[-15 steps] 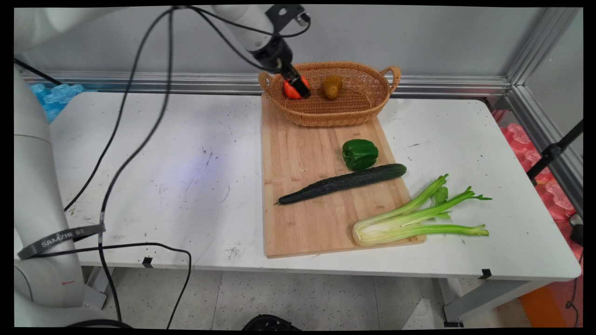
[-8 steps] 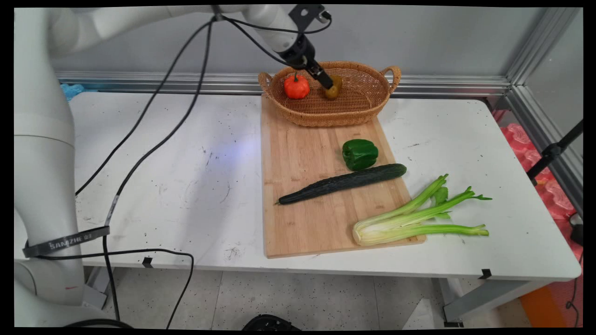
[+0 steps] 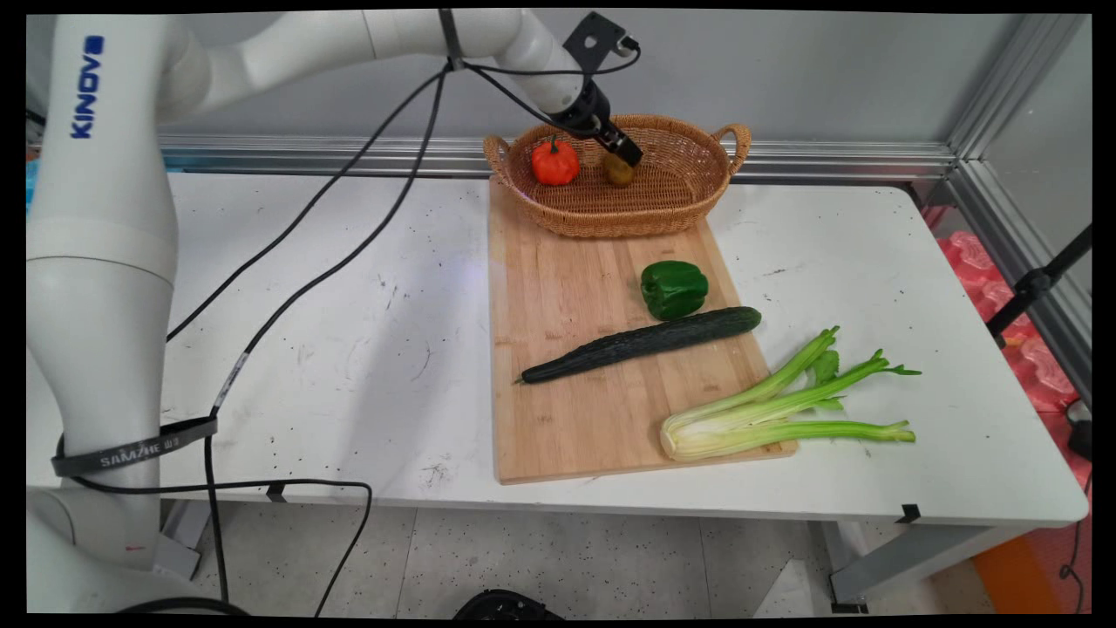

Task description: Pick up the potato from the vegetable basket

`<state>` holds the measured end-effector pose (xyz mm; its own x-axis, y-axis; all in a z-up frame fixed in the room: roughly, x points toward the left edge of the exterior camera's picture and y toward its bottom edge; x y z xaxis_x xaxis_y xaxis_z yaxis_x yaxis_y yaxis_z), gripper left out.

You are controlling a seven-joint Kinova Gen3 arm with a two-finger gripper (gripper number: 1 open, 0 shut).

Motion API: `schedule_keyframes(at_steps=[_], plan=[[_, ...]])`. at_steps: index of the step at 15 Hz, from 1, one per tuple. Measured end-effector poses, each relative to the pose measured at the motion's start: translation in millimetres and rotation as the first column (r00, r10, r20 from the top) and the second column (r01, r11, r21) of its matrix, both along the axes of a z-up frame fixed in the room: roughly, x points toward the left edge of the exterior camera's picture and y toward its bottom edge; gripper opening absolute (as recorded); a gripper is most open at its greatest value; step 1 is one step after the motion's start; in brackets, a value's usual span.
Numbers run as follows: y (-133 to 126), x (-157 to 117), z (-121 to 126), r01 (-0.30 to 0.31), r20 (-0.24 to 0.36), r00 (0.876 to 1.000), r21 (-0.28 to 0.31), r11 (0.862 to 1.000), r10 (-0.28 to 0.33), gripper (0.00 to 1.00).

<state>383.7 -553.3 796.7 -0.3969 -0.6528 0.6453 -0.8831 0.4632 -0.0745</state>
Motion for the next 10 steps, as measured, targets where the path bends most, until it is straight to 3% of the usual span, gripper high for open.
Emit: schedule_keyframes(at_steps=[6,7,10], plan=[[-11.2,-5.9,-22.3,-0.053,-0.017,0.998,0.018,0.998,0.053,1.0],[-12.3,-7.1,-24.9,-0.06,-0.019,0.998,0.02,0.998,0.06,0.0],[-14.5,-10.7,-29.2,-0.071,-0.023,0.997,0.024,0.997,0.072,0.0]])
